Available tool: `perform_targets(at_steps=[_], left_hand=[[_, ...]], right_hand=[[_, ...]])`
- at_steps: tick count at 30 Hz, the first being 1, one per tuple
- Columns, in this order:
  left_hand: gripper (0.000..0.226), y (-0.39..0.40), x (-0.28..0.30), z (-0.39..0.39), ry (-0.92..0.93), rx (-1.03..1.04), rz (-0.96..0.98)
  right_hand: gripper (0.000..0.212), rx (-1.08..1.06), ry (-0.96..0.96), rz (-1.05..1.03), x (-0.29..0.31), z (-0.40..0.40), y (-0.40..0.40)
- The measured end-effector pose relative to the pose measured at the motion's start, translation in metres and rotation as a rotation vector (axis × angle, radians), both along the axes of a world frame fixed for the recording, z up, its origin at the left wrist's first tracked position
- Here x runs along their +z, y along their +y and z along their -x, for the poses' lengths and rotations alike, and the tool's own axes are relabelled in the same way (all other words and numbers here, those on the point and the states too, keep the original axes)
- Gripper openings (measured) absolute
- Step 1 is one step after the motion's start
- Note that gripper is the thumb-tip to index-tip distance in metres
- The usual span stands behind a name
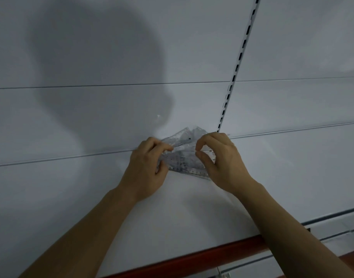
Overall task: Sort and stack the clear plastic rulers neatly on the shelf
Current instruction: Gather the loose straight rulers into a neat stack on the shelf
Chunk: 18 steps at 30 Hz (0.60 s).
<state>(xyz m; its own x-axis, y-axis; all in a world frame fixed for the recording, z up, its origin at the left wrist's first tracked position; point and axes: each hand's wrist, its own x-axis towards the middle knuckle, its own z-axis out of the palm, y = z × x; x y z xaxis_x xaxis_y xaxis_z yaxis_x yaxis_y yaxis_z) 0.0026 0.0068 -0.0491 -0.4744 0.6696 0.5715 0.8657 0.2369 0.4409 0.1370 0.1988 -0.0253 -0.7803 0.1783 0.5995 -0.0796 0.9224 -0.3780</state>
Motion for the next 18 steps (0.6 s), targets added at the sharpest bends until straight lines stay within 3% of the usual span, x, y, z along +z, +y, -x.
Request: perform_targets(at_steps=[7, 11, 14, 16, 18], left_hand=[[0.039, -0.003, 0.008, -0.011, -0.052, -0.062, -0.043], [0.022, -0.003, 0.018, -0.019, -0.05, -0.074, -0.164], [0.018, -0.005, 0.019, -0.018, -0.144, -0.015, -0.251], [0.018, -0.007, 0.018, -0.017, -0.156, -0.006, -0.248], [0.019, -0.007, 0.017, -0.017, -0.137, -0.013, -0.236]], right_hand=[[0.011, 0.037, 0.13, 0.375, 0.032, 0.005, -0.025], [0.008, 0.087, 0.139, 0.576, 0.041, 0.01, -0.036], [0.03, -0.06, 0.051, 0.473, 0.033, 0.015, -0.027], [0.052, -0.141, -0.233, 0.209, 0.029, 0.017, -0.015], [0.056, -0.162, -0.535, -0.03, 0.024, 0.019, -0.008]])
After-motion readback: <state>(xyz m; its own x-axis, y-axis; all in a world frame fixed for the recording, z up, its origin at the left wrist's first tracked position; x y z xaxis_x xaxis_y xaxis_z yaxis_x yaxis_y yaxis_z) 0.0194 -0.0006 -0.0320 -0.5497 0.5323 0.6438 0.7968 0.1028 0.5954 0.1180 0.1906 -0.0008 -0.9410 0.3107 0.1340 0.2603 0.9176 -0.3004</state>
